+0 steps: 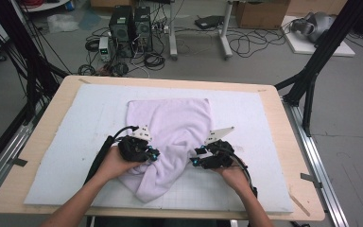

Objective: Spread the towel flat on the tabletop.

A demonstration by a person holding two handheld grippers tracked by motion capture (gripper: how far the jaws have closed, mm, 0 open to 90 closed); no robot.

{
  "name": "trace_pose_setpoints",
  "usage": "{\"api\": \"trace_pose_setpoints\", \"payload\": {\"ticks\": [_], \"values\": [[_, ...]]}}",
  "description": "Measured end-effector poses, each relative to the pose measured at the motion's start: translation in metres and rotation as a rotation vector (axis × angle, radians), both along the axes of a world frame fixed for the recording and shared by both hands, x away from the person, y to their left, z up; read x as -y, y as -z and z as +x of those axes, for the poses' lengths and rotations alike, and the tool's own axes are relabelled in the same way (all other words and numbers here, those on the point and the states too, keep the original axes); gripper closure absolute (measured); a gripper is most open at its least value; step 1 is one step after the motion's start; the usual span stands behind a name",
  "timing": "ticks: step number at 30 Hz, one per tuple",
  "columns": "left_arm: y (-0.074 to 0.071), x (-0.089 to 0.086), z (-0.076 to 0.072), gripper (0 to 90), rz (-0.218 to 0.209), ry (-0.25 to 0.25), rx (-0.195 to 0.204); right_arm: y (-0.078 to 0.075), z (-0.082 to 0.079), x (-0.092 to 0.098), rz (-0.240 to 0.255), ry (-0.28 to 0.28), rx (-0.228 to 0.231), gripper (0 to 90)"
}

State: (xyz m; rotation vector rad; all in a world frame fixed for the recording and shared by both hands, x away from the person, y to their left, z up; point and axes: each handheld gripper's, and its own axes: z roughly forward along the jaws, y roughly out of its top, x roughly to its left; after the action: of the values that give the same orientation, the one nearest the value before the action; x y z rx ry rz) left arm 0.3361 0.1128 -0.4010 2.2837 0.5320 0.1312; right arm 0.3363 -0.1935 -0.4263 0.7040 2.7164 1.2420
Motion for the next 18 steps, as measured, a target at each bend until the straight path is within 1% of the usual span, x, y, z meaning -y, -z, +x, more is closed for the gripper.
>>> {"api": "trace_pose_setpoints", "payload": {"ticks": [1, 2, 3, 4, 5, 7, 9, 12, 13, 14, 15, 16, 17, 18], "values": [[-0.003, -0.003, 0.0, 84.8, -0.017, -0.008, -0.004, 0.002, 0.002, -0.003, -0.003, -0.001, 0.008, 59.3], [-0.007, -0.007, 0.001, 85.0, -0.034, -0.016, 0.002, 0.003, 0.003, -0.006, -0.007, -0.003, 0.014, 64.5], [-0.011, -0.01, 0.001, 85.3, -0.065, -0.027, 0.006, 0.004, 0.004, -0.01, -0.019, -0.01, 0.012, 73.2], [-0.016, -0.015, 0.001, 85.6, -0.075, -0.037, 0.016, 0.006, 0.006, -0.013, -0.022, -0.027, 0.003, 79.3], [-0.02, -0.019, 0.0, 85.8, -0.095, -0.055, 0.026, 0.007, 0.007, -0.015, -0.031, -0.035, -0.001, 81.5], [-0.026, -0.028, 0.002, 86.0, -0.121, -0.08, 0.037, 0.004, 0.007, -0.014, -0.025, -0.043, -0.001, 83.4], [-0.033, -0.038, 0.004, 86.1, -0.145, -0.107, 0.044, -0.005, 0.005, -0.007, 0.001, -0.036, -0.012, 83.8], [-0.041, -0.046, 0.007, 86.2, -0.167, -0.123, 0.055, -0.026, 0.002, 0.003, 0.029, -0.038, 0.02, 84.1], [-0.043, -0.046, 0.008, 86.2, -0.163, -0.126, 0.063, -0.034, 0.002, 0.004, 0.031, -0.04, 0.034, 84.1], [-0.045, -0.046, 0.009, 86.2, -0.157, -0.13, 0.073, -0.042, 0.005, 0.002, 0.023, -0.044, 0.052, 84.1], [-0.046, -0.045, 0.013, 86.2, -0.153, -0.14, 0.082, -0.049, 0.007, 0.0, -0.001, -0.038, 0.074, 84.1], [-0.046, -0.044, 0.018, 86.2, -0.142, -0.161, 0.09, -0.054, 0.012, -0.002, -0.012, -0.034, 0.089, 84.1], [-0.045, -0.044, 0.023, 86.2, -0.139, -0.174, 0.087, -0.059, 0.021, -0.004, -0.028, -0.024, 0.094, 84.0], [-0.043, -0.045, 0.032, 86.1, -0.141, -0.201, 0.08, -0.061, 0.028, -0.006, -0.037, -0.017, 0.095, 84.0]]}}
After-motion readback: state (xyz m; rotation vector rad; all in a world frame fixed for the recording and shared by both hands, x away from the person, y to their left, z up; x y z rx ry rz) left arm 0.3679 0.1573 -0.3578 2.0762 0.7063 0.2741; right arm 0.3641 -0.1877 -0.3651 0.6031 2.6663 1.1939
